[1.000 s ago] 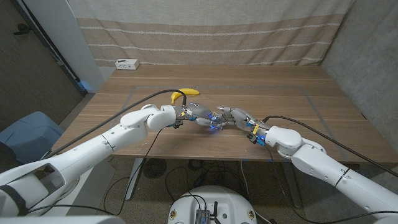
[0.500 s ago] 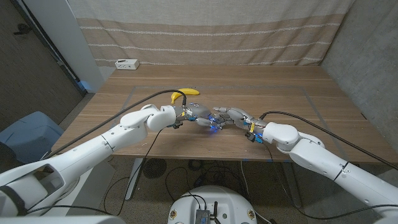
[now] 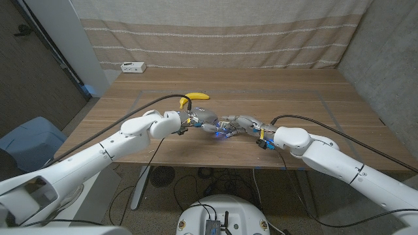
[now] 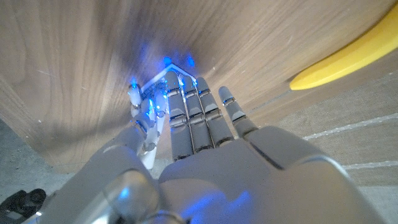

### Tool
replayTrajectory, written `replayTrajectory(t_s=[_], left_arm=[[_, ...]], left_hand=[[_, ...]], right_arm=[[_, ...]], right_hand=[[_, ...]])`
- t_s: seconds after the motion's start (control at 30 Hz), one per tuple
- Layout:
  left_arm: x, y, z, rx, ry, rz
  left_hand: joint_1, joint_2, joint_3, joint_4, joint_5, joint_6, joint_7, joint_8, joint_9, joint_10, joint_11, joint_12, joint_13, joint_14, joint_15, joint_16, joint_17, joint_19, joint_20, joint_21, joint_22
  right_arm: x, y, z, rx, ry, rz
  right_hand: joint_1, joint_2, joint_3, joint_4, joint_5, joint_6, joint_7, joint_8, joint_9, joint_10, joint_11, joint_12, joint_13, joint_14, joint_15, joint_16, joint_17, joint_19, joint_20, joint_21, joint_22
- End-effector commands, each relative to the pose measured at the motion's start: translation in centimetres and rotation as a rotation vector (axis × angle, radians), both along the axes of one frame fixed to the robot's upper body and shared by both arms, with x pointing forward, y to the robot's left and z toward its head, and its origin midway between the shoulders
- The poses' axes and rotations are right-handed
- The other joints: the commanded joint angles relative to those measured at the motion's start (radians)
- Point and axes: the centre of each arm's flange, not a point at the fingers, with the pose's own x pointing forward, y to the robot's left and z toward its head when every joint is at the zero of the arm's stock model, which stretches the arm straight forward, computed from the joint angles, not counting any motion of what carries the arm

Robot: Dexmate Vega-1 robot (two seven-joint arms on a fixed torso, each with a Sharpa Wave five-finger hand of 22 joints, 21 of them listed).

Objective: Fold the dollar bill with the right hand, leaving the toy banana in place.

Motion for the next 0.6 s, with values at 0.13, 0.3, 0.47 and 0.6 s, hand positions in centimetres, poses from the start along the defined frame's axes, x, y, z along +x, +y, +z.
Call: replayTrajectory(t_s=[0.13, 0.3, 0.47, 0.6], left_arm=[[-3.6, 1.8, 3.8, -0.092, -0.184, -0.003], [-3.8, 2.1, 4.0, -0.101, -0.198, -0.019], [-2.9, 1.9, 3.6, -0.089, -0.161, -0.024], [-2.0, 1.6, 3.0, -0.068, -0.128, -0.033]], left_hand=[[-0.002, 0.0, -0.002, -0.011, 0.0, 0.023, 0.003, 0.009, 0.003, 0.024, 0.0, 0.008, 0.008, 0.027, 0.0, 0.014, 0.008, 0.011, 0.003, 0.008, 0.003], [0.001, -0.001, -0.003, -0.017, 0.0, 0.022, -0.001, 0.008, 0.004, 0.025, 0.0, 0.007, 0.01, 0.023, -0.004, 0.013, 0.009, 0.013, 0.003, 0.008, 0.003], [0.004, -0.004, -0.003, -0.027, 0.001, 0.011, -0.01, 0.003, 0.005, 0.011, -0.007, 0.001, 0.013, 0.007, -0.012, 0.003, 0.007, 0.015, 0.0, 0.009, 0.003], [0.007, -0.005, -0.001, -0.034, 0.002, 0.013, -0.012, 0.003, 0.005, 0.012, -0.01, -0.001, 0.013, -0.001, -0.022, -0.003, 0.004, 0.017, -0.001, 0.009, 0.003]], right_arm=[[0.7, 0.3, 0.1, -0.045, 0.011, -0.034], [0.7, 0.3, 0.2, -0.041, 0.006, -0.033], [0.6, 0.4, 0.5, -0.037, -0.002, -0.031], [0.6, 0.4, 0.6, -0.041, -0.004, -0.033]], right_hand=[[-0.015, 0.0, -0.002, 0.01, 0.008, -0.004, 0.011, 0.006, 0.004, -0.005, 0.004, 0.011, 0.003, 0.001, 0.003, 0.001, 0.002, -0.001, 0.006, -0.005, -0.002], [-0.019, 0.0, -0.004, 0.012, 0.008, -0.005, 0.011, 0.006, 0.004, -0.005, 0.005, 0.012, 0.003, 0.001, 0.004, 0.001, 0.002, -0.001, 0.008, -0.006, -0.002], [-0.023, -0.001, -0.005, 0.014, 0.009, -0.005, 0.011, 0.007, 0.004, -0.004, 0.005, 0.012, 0.003, 0.002, 0.003, 0.001, 0.002, -0.001, 0.009, -0.007, -0.002], [-0.026, -0.001, -0.006, 0.016, 0.01, -0.006, 0.011, 0.008, 0.004, -0.005, 0.004, 0.012, 0.003, 0.0, 0.002, 0.0, 0.002, -0.002, 0.01, -0.008, -0.001]])
